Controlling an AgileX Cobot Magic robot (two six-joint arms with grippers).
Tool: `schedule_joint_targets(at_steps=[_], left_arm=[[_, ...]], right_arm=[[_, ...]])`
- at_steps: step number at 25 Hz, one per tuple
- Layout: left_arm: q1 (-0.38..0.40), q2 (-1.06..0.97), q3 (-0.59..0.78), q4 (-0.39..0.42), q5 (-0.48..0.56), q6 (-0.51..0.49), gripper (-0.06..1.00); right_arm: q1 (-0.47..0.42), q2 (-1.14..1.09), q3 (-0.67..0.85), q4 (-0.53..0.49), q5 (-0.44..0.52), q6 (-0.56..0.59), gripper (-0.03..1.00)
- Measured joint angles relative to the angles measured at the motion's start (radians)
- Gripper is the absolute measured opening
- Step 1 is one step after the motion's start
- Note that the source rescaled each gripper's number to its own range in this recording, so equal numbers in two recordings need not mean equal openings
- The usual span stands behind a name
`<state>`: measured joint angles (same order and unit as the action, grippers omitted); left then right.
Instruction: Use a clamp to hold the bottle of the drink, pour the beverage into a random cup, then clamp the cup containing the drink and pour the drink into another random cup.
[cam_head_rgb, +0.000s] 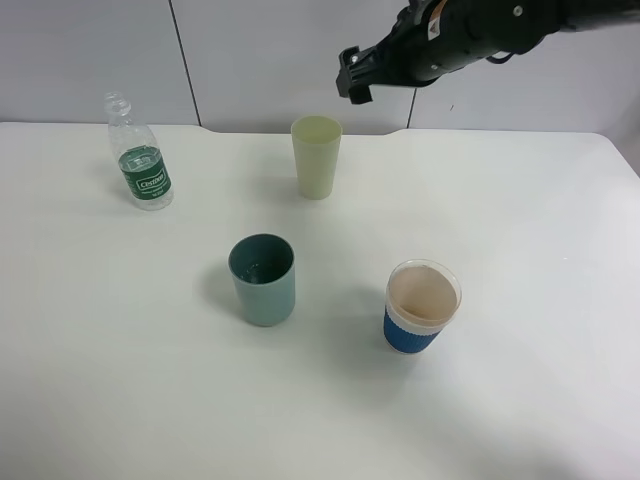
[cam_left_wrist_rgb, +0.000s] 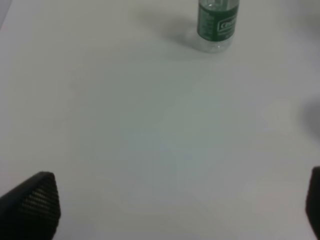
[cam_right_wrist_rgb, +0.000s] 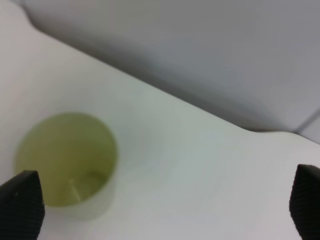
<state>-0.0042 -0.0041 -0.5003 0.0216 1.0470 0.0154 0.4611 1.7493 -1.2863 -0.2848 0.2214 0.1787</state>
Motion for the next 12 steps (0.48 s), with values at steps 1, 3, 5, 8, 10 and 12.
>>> schedule_joint_targets(at_steps=[1,3,5,8,10,12], left_arm=[[0.000,0.000,0.000,0.000,0.000,0.000,1.00],[0.000,0.000,0.000,0.000,0.000,0.000,1.00],[0.000,0.000,0.000,0.000,0.000,0.000,1.00],[0.000,0.000,0.000,0.000,0.000,0.000,1.00],[0.000,0.000,0.000,0.000,0.000,0.000,1.00],[0.000,0.000,0.000,0.000,0.000,0.000,1.00]], right_arm=[[-0.011,-0.019,0.000,0.007,0.022,-0.001,1.00],[-0.031,-0.052,0.000,0.017,0.061,-0.001,1.00],[-0.053,-0.086,0.000,0.018,0.098,-0.001,1.00],[-0.088,-0.134,0.000,0.020,0.148,-0.005,1.00],[-0.116,-0.167,0.000,0.020,0.181,-0.006,1.00],[-0.147,-0.202,0.000,0.020,0.219,-0.006,1.00]])
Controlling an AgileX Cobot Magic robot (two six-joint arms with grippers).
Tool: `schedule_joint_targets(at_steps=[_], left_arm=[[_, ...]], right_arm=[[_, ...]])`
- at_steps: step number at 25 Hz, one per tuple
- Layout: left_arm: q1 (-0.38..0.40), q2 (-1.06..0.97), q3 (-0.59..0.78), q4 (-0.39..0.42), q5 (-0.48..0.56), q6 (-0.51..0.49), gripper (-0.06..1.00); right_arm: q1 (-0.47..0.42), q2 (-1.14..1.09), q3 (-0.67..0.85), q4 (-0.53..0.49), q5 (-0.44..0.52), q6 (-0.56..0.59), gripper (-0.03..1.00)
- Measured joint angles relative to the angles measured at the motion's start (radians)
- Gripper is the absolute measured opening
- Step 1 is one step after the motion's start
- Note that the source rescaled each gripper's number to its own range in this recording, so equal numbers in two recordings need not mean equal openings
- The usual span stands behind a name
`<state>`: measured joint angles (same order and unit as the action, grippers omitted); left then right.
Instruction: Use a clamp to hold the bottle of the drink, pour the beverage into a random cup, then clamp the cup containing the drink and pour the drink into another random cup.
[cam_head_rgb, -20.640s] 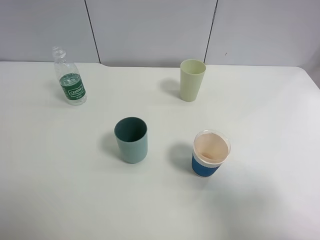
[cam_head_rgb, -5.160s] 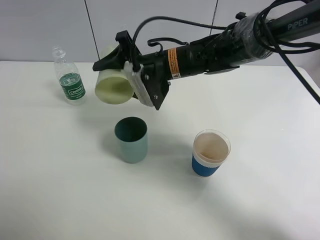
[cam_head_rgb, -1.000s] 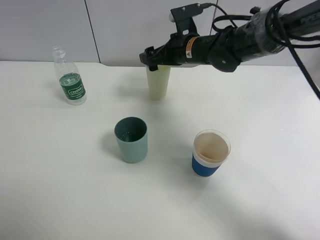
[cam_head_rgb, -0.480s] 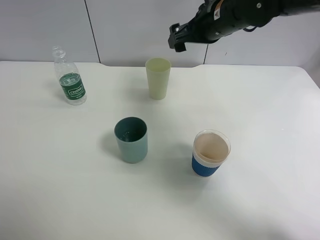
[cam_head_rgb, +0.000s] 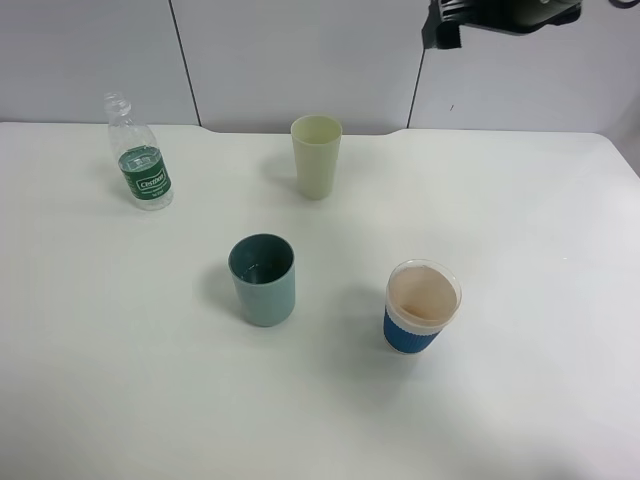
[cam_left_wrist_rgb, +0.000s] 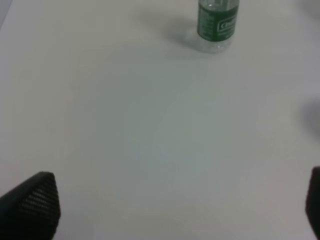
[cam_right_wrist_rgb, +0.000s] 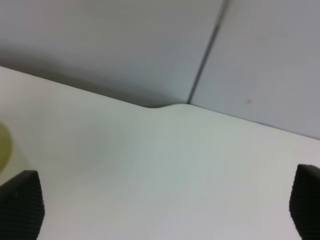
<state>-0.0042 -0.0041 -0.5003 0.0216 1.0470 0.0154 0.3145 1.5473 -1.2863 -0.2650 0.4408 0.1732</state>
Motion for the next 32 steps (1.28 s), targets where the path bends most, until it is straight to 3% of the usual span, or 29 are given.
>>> schedule_joint_targets(at_steps=[14,24,28,32], left_arm=[[0.000,0.000,0.000,0.000,0.000,0.000,1.00],[0.000,0.000,0.000,0.000,0.000,0.000,1.00],[0.000,0.000,0.000,0.000,0.000,0.000,1.00],[0.000,0.000,0.000,0.000,0.000,0.000,1.00]], right_arm=[[-0.206,-0.308,0.016,0.027,0.231,-0.019,1.00],[-0.457,-0.728,0.360,0.156,0.208,-0.166,1.00],[-0.477,-0.948,0.437,0.180,0.241,-0.220,1.00],[-0.477,-1.145,0.465,0.181,0.356,-0.229,1.00]])
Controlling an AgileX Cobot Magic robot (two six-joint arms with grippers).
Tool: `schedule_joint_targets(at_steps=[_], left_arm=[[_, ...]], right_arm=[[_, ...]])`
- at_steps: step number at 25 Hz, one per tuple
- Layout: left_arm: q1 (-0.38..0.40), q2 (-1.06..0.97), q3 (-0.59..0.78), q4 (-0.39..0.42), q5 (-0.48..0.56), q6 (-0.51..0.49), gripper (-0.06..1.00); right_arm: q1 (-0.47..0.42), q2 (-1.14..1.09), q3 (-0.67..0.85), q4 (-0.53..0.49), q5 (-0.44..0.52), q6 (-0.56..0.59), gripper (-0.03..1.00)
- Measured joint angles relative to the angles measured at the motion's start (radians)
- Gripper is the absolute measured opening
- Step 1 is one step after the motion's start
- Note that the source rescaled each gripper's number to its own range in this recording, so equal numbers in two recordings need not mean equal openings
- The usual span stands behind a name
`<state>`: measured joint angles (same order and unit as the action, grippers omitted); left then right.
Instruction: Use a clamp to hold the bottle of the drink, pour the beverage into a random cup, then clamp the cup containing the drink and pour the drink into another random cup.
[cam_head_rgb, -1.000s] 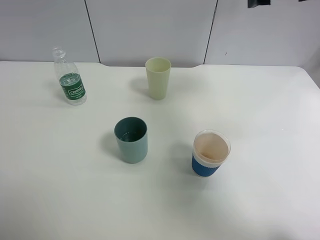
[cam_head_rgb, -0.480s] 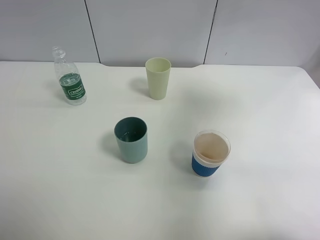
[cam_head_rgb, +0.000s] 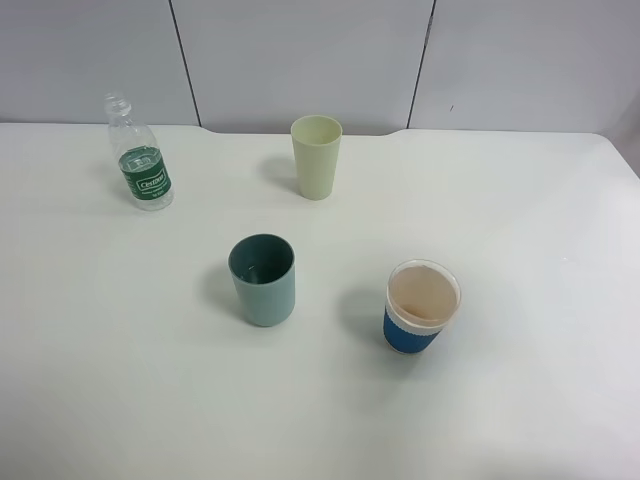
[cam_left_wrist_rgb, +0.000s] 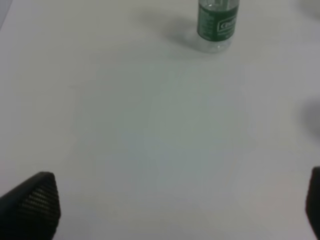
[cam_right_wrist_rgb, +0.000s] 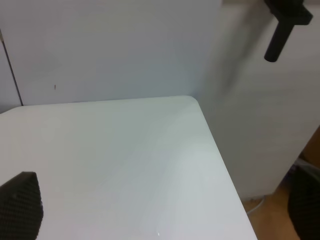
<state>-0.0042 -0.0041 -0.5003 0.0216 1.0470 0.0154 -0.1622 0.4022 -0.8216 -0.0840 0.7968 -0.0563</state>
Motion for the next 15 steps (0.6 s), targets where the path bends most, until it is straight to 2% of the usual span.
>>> schedule_joint_targets(at_steps=[5,11,15], left_arm=[[0.000,0.000,0.000,0.000,0.000,0.000,1.00],[0.000,0.000,0.000,0.000,0.000,0.000,1.00],[0.000,0.000,0.000,0.000,0.000,0.000,1.00]], right_arm=[[0.000,-0.183,0.049,0.000,0.144,-0.001,1.00],[0.000,-0.389,0.137,0.076,0.182,-0.009,1.00],[0.000,-0.405,0.176,0.140,0.240,-0.050,1.00]])
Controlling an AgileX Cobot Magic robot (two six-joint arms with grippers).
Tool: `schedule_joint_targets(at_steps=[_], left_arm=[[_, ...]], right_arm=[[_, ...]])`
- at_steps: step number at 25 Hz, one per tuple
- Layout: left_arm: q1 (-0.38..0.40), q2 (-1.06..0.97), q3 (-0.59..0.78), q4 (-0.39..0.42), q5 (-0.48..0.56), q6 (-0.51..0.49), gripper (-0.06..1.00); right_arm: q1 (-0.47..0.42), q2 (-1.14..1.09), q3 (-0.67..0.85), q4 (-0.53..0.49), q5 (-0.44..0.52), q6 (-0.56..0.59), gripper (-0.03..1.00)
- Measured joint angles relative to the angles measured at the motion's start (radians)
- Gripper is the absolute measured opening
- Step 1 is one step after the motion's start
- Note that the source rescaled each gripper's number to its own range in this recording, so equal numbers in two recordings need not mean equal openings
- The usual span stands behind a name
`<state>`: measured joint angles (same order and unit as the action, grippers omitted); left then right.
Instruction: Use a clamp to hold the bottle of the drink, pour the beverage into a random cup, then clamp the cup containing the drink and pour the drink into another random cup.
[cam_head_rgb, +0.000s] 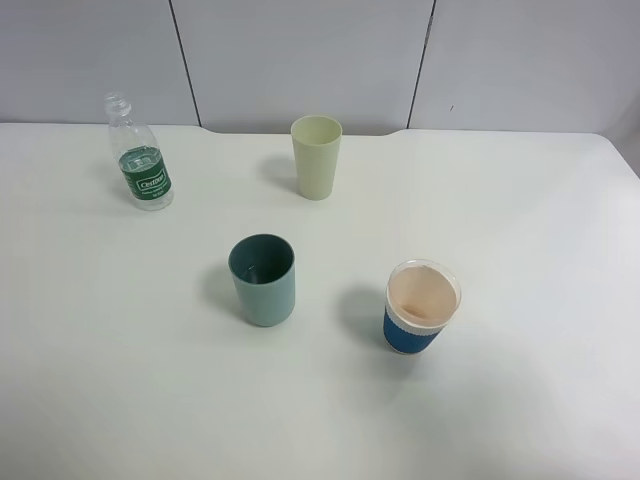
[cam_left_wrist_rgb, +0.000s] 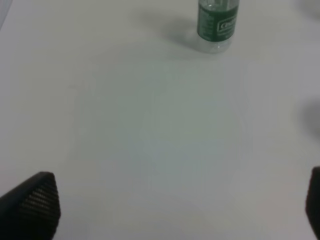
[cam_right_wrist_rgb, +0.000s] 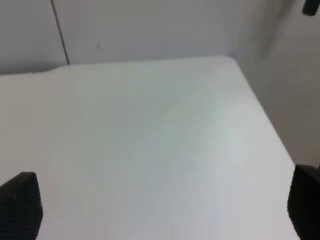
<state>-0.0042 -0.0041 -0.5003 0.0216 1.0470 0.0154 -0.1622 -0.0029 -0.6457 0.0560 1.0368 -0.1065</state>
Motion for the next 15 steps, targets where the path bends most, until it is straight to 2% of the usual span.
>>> schedule_joint_targets(at_steps=[10,15], left_arm=[[0.000,0.000,0.000,0.000,0.000,0.000,1.00],[0.000,0.000,0.000,0.000,0.000,0.000,1.00]], right_arm=[[0.000,0.000,0.093,0.027,0.020,-0.029,1.00],[0.048,0.000,0.139,0.018,0.025,-0.026,1.00]])
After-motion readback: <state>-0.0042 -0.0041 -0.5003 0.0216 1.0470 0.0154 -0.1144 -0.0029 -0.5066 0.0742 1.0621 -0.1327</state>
